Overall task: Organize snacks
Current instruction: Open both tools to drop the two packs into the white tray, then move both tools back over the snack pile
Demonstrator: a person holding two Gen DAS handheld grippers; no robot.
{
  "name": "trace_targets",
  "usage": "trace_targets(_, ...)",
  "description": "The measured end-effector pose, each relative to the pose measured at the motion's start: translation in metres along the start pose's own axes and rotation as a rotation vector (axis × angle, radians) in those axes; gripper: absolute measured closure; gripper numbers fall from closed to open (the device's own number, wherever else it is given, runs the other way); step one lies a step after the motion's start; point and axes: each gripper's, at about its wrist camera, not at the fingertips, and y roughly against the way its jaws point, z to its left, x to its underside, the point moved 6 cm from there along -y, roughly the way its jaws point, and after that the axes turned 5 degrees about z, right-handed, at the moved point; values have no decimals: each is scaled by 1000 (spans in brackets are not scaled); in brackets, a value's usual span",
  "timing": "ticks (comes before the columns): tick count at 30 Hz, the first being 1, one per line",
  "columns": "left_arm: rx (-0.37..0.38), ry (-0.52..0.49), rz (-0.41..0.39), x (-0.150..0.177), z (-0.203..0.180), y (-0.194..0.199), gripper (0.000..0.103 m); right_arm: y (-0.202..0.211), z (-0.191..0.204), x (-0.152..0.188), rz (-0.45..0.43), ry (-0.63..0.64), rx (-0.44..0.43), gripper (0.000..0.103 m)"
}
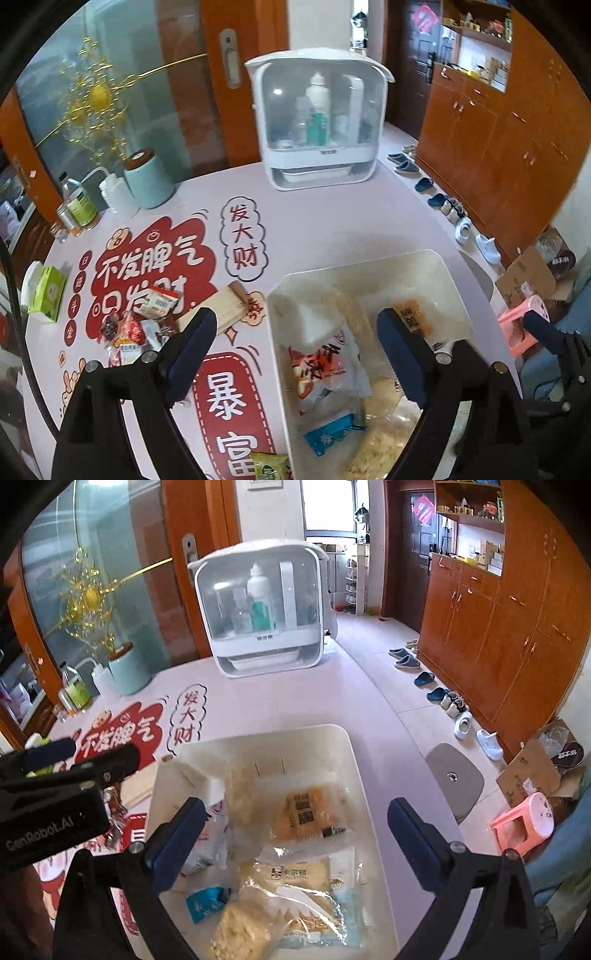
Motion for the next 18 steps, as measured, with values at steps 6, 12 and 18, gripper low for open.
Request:
trace_targets(6,-11,44,-6,5,22,14,15,12,0,-3,17,-7,-32,3)
trace_targets(12,-25,51,-14,16,36,29,15,24,10,2,23,6,-46,3)
trace_targets(18,-43,58,-18,35,55,48,15,33,28,19,46,29,-69,3)
